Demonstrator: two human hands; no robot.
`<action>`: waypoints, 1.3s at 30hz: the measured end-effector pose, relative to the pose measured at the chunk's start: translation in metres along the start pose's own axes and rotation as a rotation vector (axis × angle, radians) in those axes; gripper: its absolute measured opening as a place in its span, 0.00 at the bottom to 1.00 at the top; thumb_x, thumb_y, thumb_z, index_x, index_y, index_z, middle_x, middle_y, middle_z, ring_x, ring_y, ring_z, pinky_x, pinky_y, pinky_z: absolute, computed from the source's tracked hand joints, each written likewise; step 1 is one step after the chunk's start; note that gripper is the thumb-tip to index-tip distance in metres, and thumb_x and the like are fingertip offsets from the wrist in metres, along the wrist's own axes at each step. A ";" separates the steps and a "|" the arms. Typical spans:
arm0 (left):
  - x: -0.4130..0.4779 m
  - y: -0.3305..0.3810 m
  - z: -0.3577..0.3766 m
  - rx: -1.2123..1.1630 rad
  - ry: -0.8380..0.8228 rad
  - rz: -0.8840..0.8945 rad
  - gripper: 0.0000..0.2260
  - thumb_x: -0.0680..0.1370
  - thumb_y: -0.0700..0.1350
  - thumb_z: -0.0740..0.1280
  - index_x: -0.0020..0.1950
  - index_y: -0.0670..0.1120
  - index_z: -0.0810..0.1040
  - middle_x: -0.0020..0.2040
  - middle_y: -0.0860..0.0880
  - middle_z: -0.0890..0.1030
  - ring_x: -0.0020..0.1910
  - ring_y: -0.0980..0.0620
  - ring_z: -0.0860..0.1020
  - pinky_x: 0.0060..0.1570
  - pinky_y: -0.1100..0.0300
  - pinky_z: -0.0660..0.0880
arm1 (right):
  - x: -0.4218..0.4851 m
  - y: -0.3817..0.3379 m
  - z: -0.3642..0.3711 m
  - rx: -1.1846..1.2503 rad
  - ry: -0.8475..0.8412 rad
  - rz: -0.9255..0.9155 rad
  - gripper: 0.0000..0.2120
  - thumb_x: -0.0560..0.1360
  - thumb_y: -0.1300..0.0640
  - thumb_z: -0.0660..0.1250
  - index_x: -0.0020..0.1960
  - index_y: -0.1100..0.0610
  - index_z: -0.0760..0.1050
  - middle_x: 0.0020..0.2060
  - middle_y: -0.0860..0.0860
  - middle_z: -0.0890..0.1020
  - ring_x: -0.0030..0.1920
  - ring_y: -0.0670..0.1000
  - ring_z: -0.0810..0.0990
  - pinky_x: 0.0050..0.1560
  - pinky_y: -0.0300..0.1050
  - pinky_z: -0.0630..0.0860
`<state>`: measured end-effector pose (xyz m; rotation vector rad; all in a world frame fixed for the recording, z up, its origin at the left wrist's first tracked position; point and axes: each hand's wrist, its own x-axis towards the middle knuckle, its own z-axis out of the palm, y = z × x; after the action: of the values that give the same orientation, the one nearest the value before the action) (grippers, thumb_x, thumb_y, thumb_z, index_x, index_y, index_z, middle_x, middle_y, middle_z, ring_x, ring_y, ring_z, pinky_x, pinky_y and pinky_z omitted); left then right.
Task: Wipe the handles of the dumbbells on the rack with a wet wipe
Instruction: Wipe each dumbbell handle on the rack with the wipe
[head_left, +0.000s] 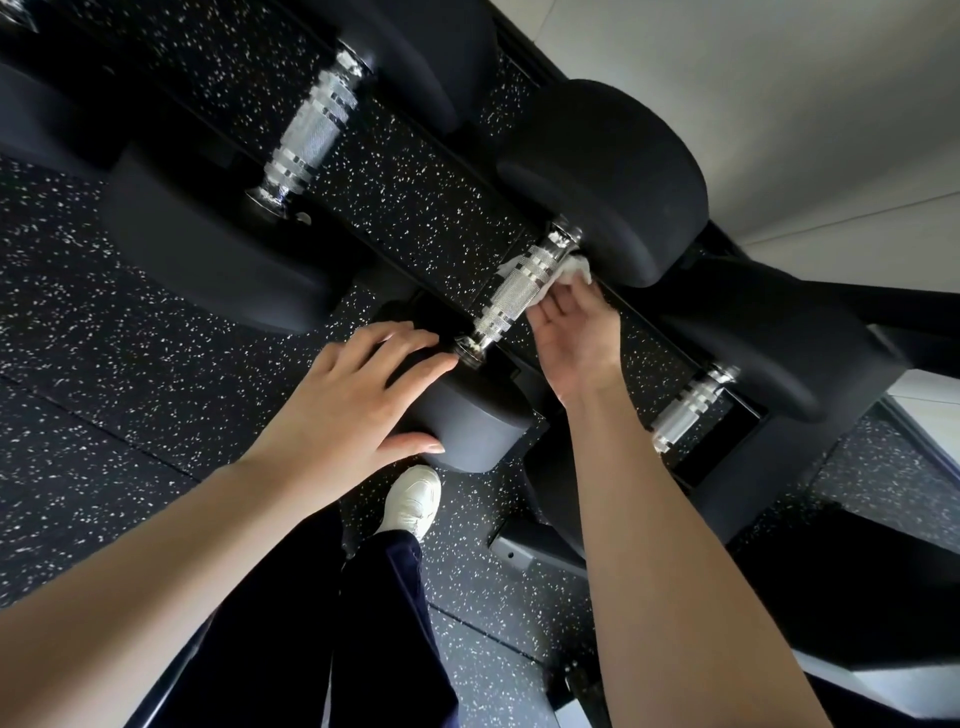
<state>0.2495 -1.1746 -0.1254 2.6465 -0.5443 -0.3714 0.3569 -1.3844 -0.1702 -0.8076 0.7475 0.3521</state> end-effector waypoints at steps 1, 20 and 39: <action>0.000 0.000 0.000 0.001 0.003 -0.001 0.32 0.70 0.61 0.65 0.68 0.46 0.71 0.66 0.45 0.72 0.65 0.43 0.68 0.52 0.44 0.73 | 0.001 0.000 -0.001 0.007 0.018 0.002 0.16 0.79 0.59 0.59 0.65 0.64 0.68 0.61 0.62 0.75 0.62 0.58 0.76 0.63 0.51 0.73; -0.003 0.001 0.002 -0.009 0.034 -0.005 0.32 0.70 0.61 0.65 0.69 0.46 0.70 0.67 0.46 0.71 0.66 0.43 0.67 0.55 0.43 0.73 | 0.000 0.011 -0.007 -0.054 -0.028 -0.001 0.11 0.77 0.70 0.59 0.38 0.60 0.68 0.46 0.57 0.79 0.49 0.53 0.79 0.57 0.46 0.76; -0.003 0.000 0.003 -0.019 0.050 -0.004 0.31 0.70 0.60 0.65 0.69 0.46 0.70 0.66 0.45 0.71 0.65 0.42 0.67 0.54 0.43 0.73 | -0.024 0.023 -0.017 -0.599 -0.032 0.167 0.15 0.73 0.75 0.60 0.35 0.59 0.65 0.30 0.52 0.81 0.33 0.49 0.81 0.49 0.44 0.77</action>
<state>0.2462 -1.1747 -0.1271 2.6314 -0.5178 -0.3088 0.3200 -1.3821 -0.1729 -1.3001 0.6868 0.7582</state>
